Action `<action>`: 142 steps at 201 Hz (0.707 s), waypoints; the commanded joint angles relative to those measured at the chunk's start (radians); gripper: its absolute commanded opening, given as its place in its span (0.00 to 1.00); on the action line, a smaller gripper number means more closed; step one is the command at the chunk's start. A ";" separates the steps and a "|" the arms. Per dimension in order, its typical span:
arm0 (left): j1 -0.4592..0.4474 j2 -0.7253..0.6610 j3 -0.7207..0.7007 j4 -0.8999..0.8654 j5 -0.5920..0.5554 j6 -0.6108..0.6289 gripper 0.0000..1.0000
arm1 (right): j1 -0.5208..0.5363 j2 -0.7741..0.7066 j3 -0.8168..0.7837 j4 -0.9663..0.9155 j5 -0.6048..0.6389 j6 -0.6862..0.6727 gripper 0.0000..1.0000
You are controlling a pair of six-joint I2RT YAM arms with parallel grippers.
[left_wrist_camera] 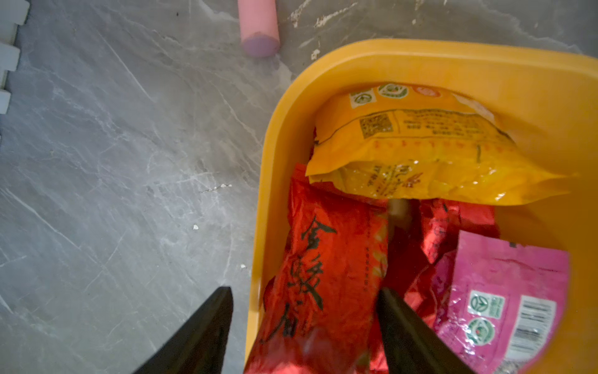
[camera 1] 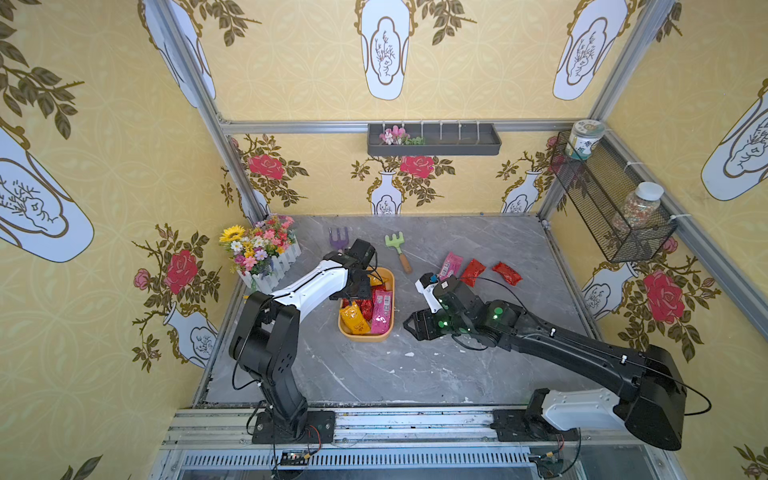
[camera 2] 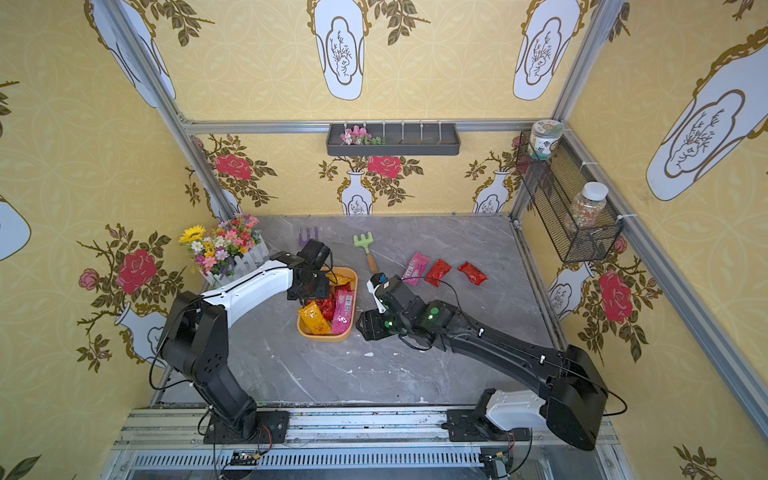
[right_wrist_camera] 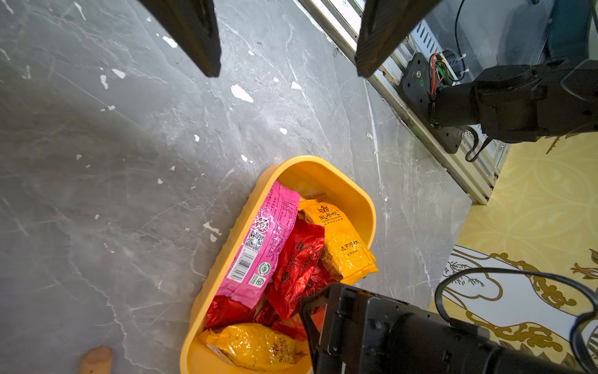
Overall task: Take the tea bags out of the storage box
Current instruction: Pick up the tea bag from the storage box.
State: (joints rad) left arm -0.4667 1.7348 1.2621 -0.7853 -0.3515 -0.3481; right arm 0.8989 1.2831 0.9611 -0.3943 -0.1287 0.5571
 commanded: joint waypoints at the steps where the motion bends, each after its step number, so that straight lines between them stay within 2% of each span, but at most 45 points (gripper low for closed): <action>1: 0.002 0.012 0.006 0.001 0.016 0.009 0.72 | 0.002 -0.007 -0.004 0.014 0.021 0.008 0.70; 50: 0.002 0.018 0.001 -0.004 0.026 0.004 0.59 | 0.002 -0.009 -0.004 0.011 0.031 0.003 0.70; 142: 0.002 -0.049 0.062 -0.072 0.026 -0.014 0.52 | -0.007 -0.074 -0.027 -0.024 0.068 -0.019 0.70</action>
State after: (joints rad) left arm -0.4656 1.7016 1.3010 -0.8165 -0.3370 -0.3500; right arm 0.8955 1.2293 0.9390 -0.4023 -0.0837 0.5518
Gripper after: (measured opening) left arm 0.523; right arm 0.704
